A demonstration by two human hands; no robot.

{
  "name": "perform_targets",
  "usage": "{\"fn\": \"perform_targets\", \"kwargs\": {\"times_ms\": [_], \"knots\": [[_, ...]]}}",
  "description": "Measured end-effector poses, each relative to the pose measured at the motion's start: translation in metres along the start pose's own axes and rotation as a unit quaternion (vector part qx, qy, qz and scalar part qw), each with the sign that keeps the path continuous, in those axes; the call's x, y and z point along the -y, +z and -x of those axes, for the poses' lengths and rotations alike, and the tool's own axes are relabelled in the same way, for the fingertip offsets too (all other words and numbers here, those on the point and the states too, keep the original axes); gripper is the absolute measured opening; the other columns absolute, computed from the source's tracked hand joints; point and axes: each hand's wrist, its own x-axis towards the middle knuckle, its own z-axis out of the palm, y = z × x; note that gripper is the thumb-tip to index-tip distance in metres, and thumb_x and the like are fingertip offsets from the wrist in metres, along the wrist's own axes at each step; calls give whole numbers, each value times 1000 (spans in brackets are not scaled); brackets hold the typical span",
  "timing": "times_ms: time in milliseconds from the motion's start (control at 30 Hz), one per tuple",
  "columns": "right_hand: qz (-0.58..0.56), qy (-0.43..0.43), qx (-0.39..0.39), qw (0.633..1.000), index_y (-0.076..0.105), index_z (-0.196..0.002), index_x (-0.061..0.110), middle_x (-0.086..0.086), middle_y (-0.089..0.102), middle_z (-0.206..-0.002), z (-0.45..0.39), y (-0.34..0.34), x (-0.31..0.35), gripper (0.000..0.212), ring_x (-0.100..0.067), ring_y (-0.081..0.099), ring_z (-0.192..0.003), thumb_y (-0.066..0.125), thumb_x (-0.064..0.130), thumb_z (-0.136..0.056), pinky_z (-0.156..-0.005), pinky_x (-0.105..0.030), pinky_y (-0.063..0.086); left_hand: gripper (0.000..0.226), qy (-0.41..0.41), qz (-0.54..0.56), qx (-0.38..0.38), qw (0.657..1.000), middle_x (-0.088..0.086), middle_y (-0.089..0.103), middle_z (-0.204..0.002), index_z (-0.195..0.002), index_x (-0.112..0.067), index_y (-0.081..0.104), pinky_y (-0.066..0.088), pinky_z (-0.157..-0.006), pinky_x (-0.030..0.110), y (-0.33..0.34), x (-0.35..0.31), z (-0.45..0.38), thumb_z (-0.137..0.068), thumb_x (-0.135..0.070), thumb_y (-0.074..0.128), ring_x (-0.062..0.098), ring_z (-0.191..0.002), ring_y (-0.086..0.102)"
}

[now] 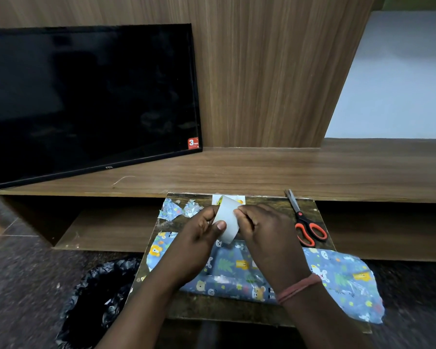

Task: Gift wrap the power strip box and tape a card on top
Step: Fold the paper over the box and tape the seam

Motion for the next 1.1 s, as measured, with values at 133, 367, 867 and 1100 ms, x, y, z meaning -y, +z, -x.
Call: {"fn": "perform_targets", "kwargs": {"times_ms": [133,367,867,1100], "knots": [[-12,17,-6,1000,70,-81,15,0,66,-75,-2,-1,-2,20,-19,61,-68,59,25,-95,-64,-37,47,26,1,-5,22,1000,8,72,-117,-128,-14,63,49,-102,48,-3,3,0,-105,-17,51,29,-113,66],[-55,39,6,998,60,-96,19,5,54,-100,-5,-6,-2,9,-18,54,-94,51,20,-94,-81,-37,44,33,12,-19,57,998,2,73,-119,-130,-11,60,49,-93,25,1,-2,4,-103,6,50,16,-114,66],[-61,64,60,994,54,-94,15,1,53,-98,-8,-2,-3,9,-21,52,-94,53,6,-93,-82,-43,45,37,56,-133,40,989,-6,69,-110,-122,-20,63,50,-93,37,8,1,8,-95,5,56,17,-103,64],[-14,57,67,996,56,-93,13,-4,54,-97,-4,8,2,10,-25,51,-91,58,4,-90,-77,-30,32,32,52,-120,27,991,-5,70,-108,-119,-18,64,51,-88,27,8,-1,7,-97,3,56,14,-101,66]]}}
